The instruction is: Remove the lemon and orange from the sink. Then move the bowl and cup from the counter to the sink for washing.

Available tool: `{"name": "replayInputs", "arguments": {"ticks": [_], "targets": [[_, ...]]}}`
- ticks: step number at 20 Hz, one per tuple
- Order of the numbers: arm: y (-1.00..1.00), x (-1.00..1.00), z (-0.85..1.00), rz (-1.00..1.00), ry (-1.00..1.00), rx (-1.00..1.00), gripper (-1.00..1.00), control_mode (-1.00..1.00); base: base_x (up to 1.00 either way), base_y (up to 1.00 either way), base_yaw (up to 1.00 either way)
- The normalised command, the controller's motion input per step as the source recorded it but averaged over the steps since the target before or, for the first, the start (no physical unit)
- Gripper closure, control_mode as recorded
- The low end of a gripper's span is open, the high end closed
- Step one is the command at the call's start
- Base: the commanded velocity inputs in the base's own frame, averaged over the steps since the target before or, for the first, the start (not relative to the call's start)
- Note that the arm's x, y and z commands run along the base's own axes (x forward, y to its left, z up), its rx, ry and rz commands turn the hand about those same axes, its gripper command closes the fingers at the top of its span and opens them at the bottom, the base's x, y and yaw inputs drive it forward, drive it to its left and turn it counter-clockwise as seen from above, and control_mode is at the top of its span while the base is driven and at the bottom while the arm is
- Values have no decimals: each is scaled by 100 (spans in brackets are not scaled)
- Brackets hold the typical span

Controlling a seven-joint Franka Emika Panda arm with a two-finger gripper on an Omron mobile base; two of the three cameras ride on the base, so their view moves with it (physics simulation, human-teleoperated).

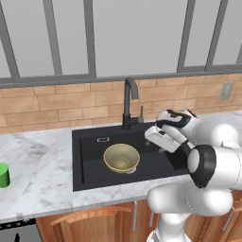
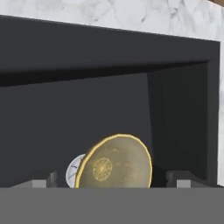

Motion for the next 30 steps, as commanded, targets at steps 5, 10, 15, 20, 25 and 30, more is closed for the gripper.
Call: {"name": "replayInputs", "arguments": {"ticks": [5, 10, 15, 20, 25, 30], "targets": [[0, -31, 25, 0, 0, 0, -100, -100, 0, 0, 0], [0, -34, 21, 0, 0, 0, -100, -100, 0, 0, 0], [0, -32, 23, 0, 0, 0, -100, -100, 0, 0, 0], [0, -26, 23, -1, 2, -1, -100, -100, 0, 0, 0], [0, -25, 27, -4, 10, 0, -100, -100, 0, 0, 0], [1, -30, 25, -10, 5, -1, -100, -100, 0, 0, 0]]}}
